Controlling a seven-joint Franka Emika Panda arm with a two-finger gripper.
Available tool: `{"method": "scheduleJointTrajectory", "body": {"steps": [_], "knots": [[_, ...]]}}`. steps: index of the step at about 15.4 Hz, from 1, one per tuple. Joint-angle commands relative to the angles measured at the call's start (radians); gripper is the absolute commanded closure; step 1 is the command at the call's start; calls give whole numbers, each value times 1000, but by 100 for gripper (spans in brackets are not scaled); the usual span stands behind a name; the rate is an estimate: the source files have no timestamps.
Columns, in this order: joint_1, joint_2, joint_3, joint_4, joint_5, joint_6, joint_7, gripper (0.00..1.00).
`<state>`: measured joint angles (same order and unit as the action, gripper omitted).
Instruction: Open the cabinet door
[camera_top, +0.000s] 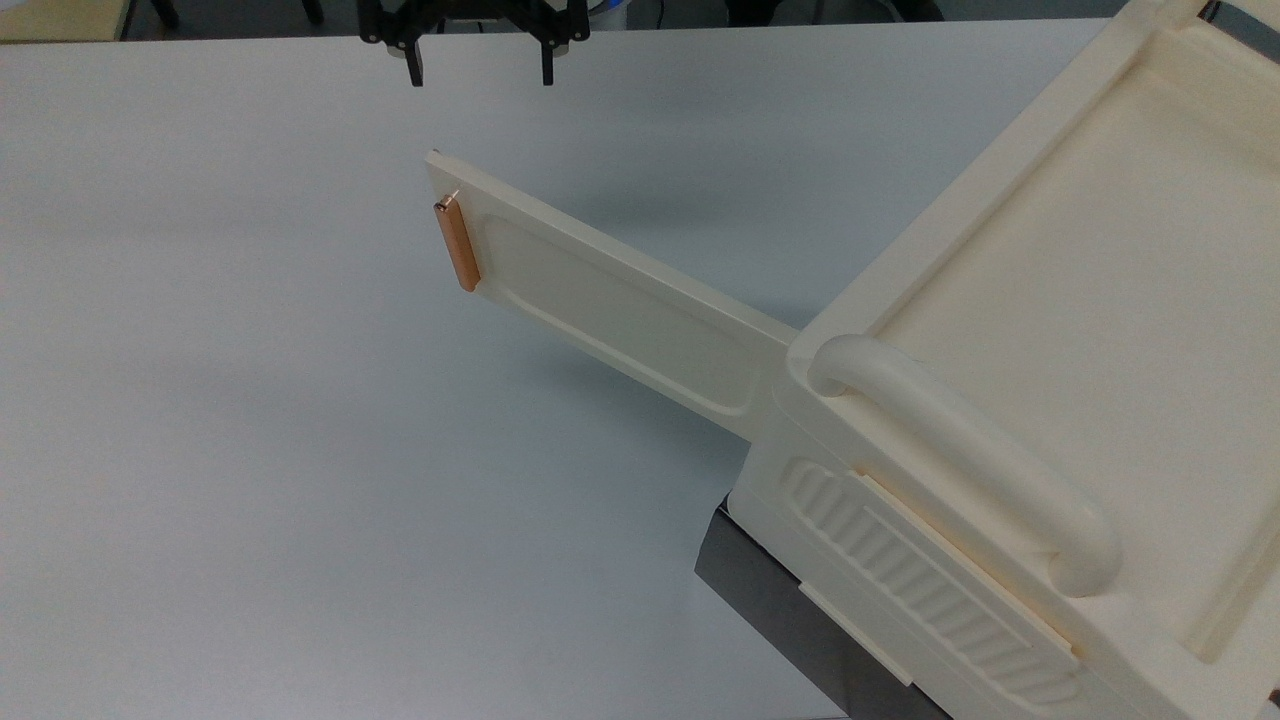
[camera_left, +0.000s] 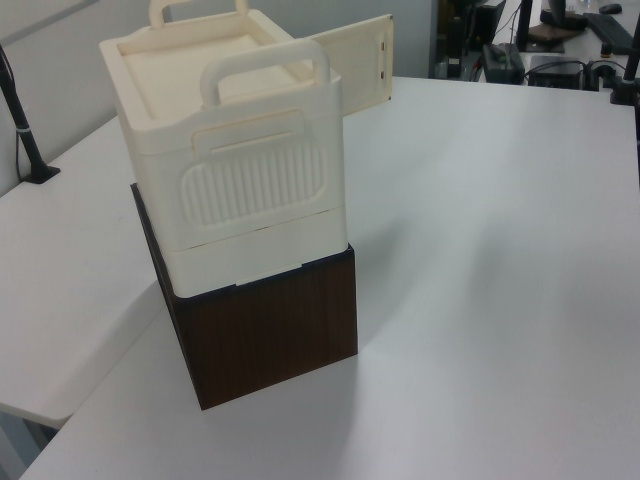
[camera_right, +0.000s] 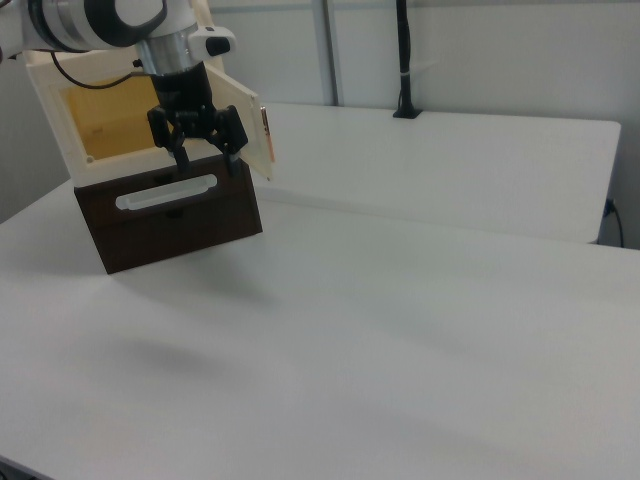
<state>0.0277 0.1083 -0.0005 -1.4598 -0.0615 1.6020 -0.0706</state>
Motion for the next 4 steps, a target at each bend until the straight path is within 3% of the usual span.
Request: {"method": "scheduleJointTrajectory", "body": {"steps": [1,4], "knots": [[0,-29,4,-28,-14,-25,48,0],[1,-29,4,-28,-15,-37,48,0]]}}
